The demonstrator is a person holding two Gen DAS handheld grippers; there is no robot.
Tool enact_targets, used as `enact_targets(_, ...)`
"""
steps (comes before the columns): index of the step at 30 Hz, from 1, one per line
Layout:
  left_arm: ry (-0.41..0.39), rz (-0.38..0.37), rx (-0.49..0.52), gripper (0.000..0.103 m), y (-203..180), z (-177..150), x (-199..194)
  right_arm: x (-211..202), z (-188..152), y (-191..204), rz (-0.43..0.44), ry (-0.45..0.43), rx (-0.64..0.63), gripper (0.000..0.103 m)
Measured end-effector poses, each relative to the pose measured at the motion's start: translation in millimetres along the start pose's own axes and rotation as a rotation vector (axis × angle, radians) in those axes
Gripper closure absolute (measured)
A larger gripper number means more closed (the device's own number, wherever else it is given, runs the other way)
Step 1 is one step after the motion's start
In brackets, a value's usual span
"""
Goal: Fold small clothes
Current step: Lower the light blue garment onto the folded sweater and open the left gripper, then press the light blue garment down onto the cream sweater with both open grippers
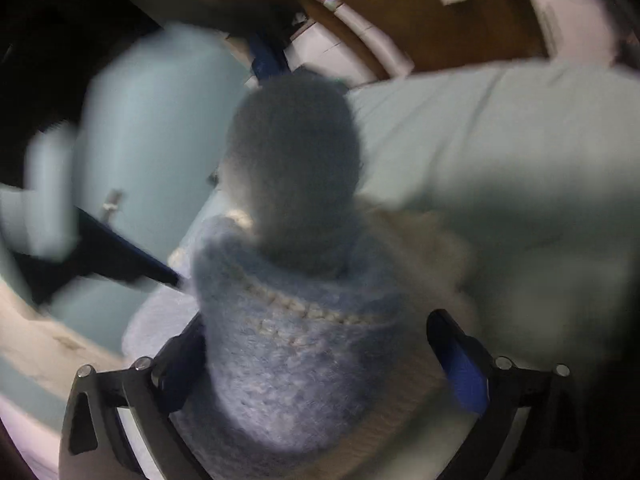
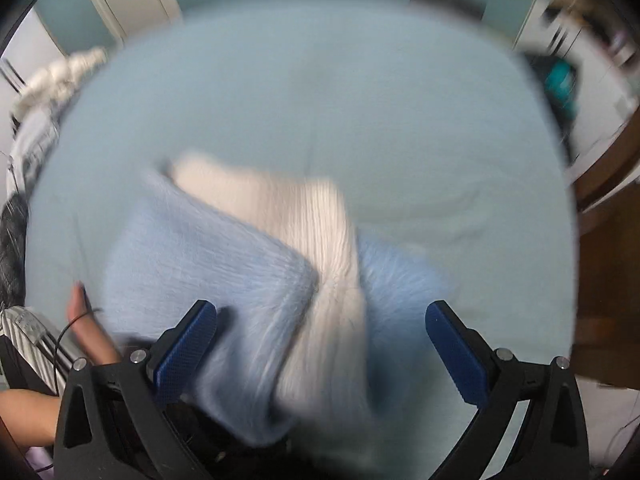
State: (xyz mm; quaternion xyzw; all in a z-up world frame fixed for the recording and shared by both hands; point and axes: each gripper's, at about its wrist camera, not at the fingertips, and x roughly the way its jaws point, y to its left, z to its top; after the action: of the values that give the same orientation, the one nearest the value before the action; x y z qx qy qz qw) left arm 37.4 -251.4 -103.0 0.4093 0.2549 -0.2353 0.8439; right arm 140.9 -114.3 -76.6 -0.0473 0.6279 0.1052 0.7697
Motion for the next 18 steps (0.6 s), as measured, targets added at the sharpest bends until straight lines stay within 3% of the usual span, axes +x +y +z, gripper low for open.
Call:
enact_targets(1,-0.004,-0.068,0.013,0.0,4,-3,-9,20,4,-9,0.031,0.069,0.036,0.001)
enact_targets(3,0.006,-0.145,0.058,0.0,11,-10,-21,39,4,-27,0.139,0.102,0.099,0.001)
enact_targets(6,-0.007,-0.247,0.108,0.0,34,-27,-52,50,-5,-55,0.239,0.061,0.208,0.001)
enact_targets(8,-0.044,-0.31,0.07,0.0,66,-34,-73,53,-16,-65,0.267,0.038,0.244,0.001)
enact_targets(10,-0.063,-0.34,-0.029,0.0,106,-46,-85,50,-30,-69,0.245,0.0,0.24,0.001)
enact_targets(12,-0.061,-0.338,-0.175,0.0,152,-59,-84,45,-51,-68,0.209,-0.055,0.24,0.001)
enact_targets(14,-0.027,-0.314,-0.358,0.0,197,-79,-70,43,-47,-70,0.219,-0.098,0.267,0.001)
enact_targets(16,0.068,-0.277,-0.534,0.0,225,-95,-38,54,-52,-80,0.274,-0.147,0.333,0.001)
enact_targets(18,0.22,-0.318,-0.704,0.0,240,-112,4,59,-56,-87,0.333,-0.172,0.377,0.001)
